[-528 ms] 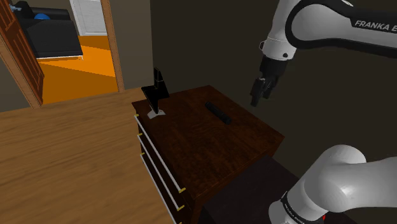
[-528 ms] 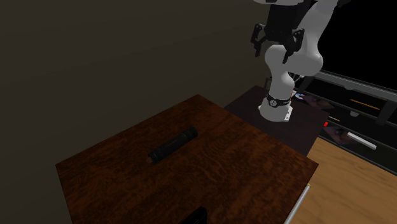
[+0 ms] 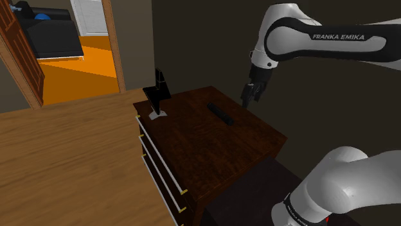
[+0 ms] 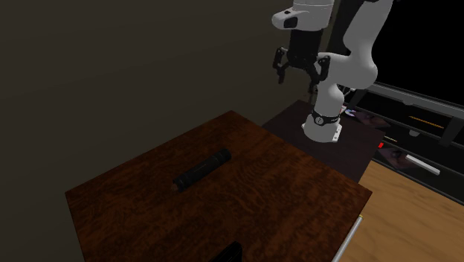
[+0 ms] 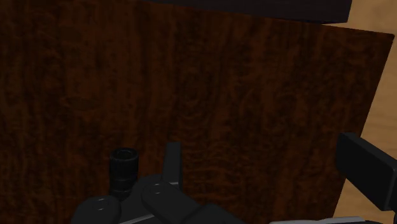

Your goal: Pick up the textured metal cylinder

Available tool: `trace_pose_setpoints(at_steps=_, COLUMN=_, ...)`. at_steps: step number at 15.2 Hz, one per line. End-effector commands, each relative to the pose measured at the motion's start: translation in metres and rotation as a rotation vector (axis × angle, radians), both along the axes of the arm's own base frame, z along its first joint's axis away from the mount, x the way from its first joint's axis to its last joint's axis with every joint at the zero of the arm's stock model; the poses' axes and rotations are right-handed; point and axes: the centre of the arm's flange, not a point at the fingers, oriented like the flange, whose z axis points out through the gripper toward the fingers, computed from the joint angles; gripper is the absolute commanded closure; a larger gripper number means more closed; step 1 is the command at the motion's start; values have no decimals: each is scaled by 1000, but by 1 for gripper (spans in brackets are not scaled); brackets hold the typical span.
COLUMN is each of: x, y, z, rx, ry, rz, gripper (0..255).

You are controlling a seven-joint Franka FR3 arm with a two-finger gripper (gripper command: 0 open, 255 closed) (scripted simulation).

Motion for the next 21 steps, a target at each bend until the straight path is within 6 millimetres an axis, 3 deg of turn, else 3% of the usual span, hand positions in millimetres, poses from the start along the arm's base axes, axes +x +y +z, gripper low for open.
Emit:
trace_pose_setpoints(at_steps=1, x=17, y=-13, z=-19, rx=-2, ry=-3, rz=0, gripper=0)
trace_pose_setpoints(at_steps=21, x=198, y=-111, z=-182, rx=-17, ry=-12, rz=-4, gripper=0)
